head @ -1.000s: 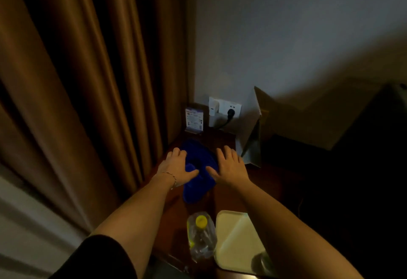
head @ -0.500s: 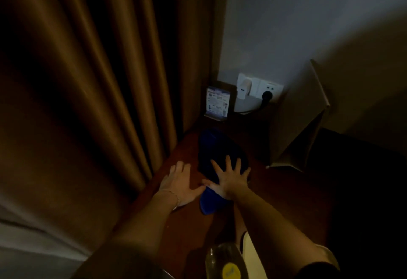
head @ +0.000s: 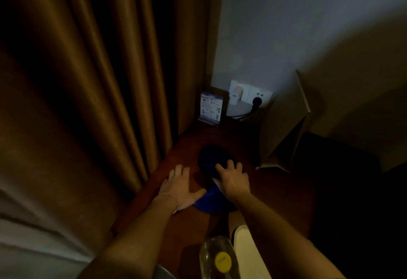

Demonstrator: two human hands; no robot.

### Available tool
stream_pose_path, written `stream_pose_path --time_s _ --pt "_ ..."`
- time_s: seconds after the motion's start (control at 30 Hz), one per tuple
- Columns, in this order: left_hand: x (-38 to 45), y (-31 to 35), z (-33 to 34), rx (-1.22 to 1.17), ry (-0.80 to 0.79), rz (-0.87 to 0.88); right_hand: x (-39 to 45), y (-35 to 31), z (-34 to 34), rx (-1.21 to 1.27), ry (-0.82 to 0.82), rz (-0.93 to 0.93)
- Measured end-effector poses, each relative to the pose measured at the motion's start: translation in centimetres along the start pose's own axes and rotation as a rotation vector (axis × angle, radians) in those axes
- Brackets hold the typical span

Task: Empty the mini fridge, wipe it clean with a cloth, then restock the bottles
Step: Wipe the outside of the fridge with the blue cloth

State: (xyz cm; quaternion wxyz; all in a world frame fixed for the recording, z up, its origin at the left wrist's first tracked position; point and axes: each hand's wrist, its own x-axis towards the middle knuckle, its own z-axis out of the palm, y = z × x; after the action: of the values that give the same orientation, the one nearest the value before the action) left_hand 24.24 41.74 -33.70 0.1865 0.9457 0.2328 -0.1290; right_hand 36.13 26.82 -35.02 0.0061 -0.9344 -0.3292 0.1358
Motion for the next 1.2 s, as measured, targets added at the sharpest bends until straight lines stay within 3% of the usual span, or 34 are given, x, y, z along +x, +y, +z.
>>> stream_pose_path --time_s 0.23,0.37,0.7,1.0,1.2 --pt "-6.3 7.0 -6.9 0.091 0.050 0.079 -9.0 1.8 -12.4 0.050 0.155 0.001" --pt "-11.6 11.9 -11.1 0.176 0.158 0.126 -16.6 3.6 -19.0 0.053 0.264 -0.001" --pt "-27.6 26.3 -15.2 0.240 0.282 0.286 -37.2 9.4 -34.3 -0.063 0.791 -0.063" --pt "-33.9 35.4 -15.1 0.199 0.425 0.489 -52.1 19.5 -40.5 -0.184 1.029 0.161" --pt "-36.1 40.9 -15.2 0.132 0.398 0.593 -58.5 24.7 -39.4 -0.233 0.992 0.355"
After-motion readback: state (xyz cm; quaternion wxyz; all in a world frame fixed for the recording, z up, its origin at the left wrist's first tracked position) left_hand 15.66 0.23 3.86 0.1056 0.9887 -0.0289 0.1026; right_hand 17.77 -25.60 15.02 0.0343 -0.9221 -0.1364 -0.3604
